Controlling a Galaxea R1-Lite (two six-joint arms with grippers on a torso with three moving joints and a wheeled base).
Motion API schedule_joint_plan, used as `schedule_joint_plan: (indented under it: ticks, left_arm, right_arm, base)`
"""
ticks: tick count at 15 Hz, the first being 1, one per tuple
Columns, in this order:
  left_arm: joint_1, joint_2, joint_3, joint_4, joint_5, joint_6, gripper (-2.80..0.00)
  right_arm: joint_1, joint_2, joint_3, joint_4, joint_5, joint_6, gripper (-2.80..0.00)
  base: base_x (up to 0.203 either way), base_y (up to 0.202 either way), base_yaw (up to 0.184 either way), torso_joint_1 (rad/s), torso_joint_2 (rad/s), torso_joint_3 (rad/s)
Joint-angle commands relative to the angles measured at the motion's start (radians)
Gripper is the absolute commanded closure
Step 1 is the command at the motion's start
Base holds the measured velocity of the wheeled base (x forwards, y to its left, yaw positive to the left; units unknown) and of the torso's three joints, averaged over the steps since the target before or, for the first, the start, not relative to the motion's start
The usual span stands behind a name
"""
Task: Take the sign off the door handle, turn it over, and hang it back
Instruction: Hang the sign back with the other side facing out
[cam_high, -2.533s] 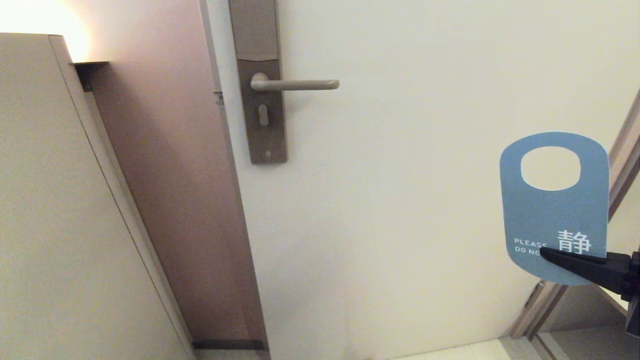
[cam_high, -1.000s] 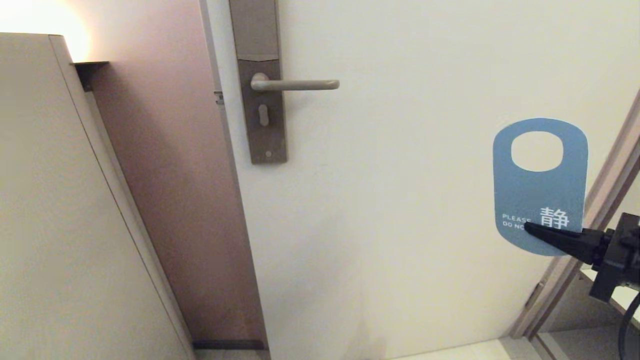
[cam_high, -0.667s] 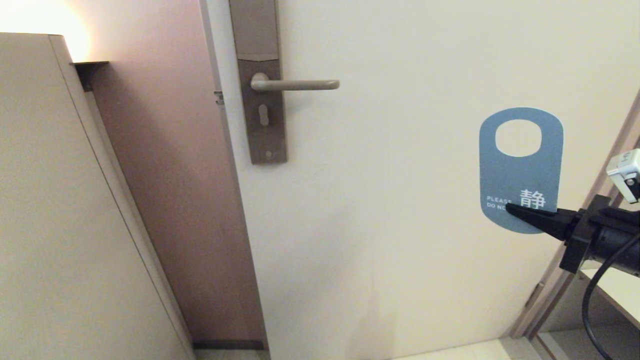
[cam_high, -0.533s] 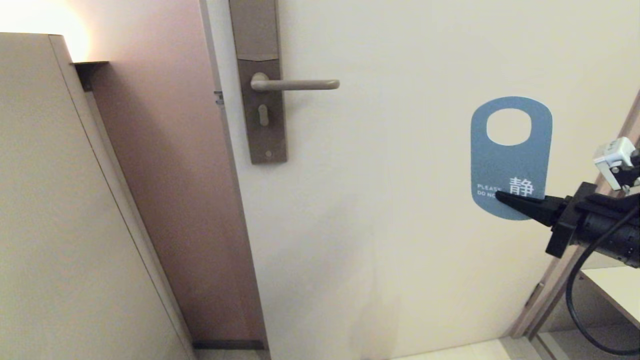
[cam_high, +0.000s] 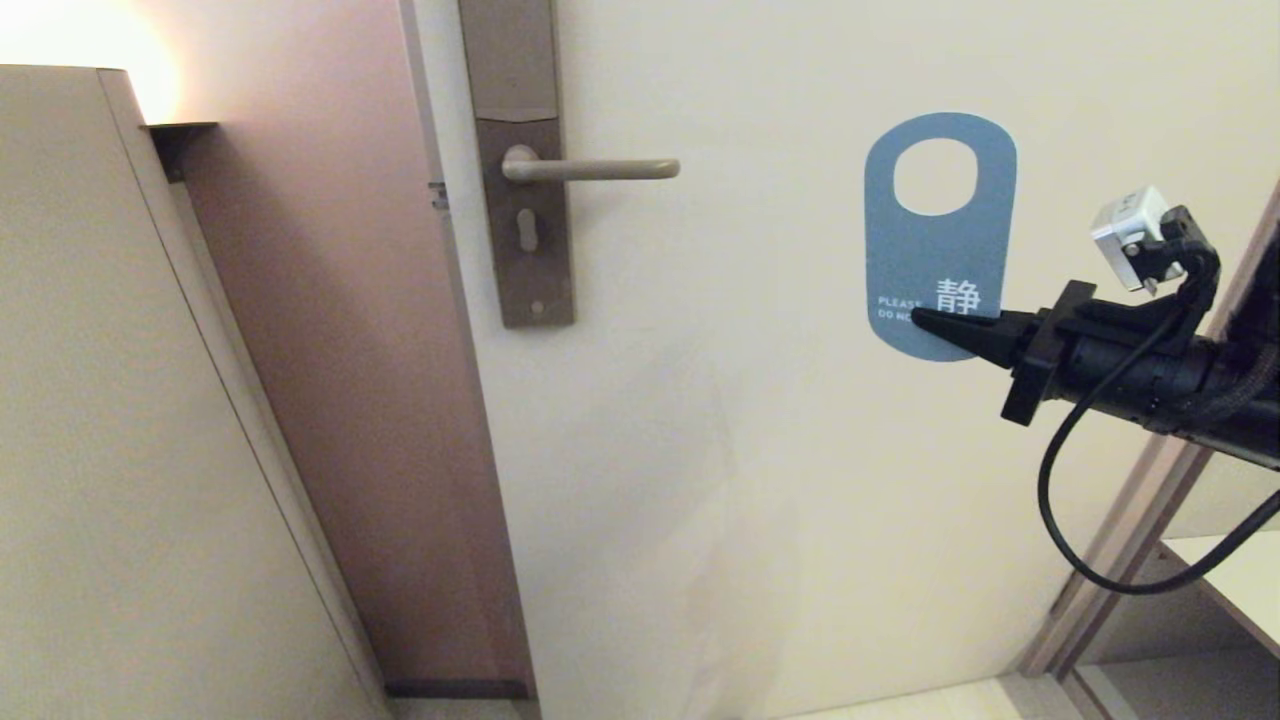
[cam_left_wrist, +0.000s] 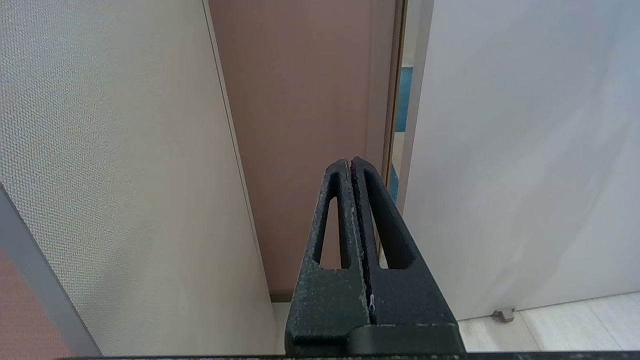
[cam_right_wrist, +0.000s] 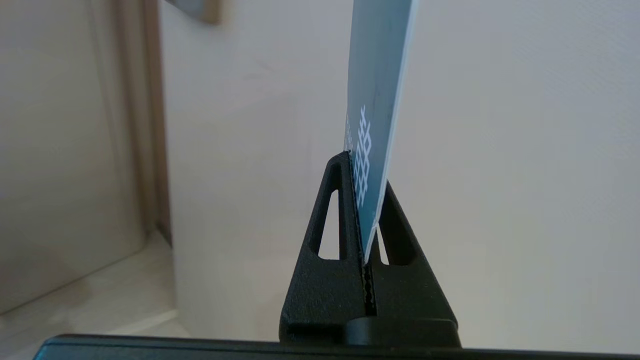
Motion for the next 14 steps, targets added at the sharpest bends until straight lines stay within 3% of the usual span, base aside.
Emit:
schedule_joint_plan:
  ticks: [1,6,10,14]
  left_arm:
    - [0.0,0.0,0.0,0.0,0.0,0.0,0.0]
    - [0.0,0.0,0.0,0.0,0.0,0.0,0.0]
    - [0.0,0.0,0.0,0.0,0.0,0.0,0.0]
    - [0.0,0.0,0.0,0.0,0.0,0.0,0.0]
  right_arm:
    - [0.03,0.031,-0.035,0.022,0.004,0.0,0.0]
    - [0.109,0.044,-0.167,0.24,-0.002,0.002,0.0]
    - [0.209,0.105,-0.288,0.334,-0.128,0.004,0.0]
    - [0.258,0.167,-0.37,0.355,-0.208,0.004,0.0]
  base:
    - [0.0,0.0,0.0,0.0,0.0,0.0]
    - [0.0,0.0,0.0,0.0,0.0,0.0]
    - [0.0,0.0,0.0,0.0,0.0,0.0]
    - [0.0,0.0,0.0,0.0,0.0,0.0]
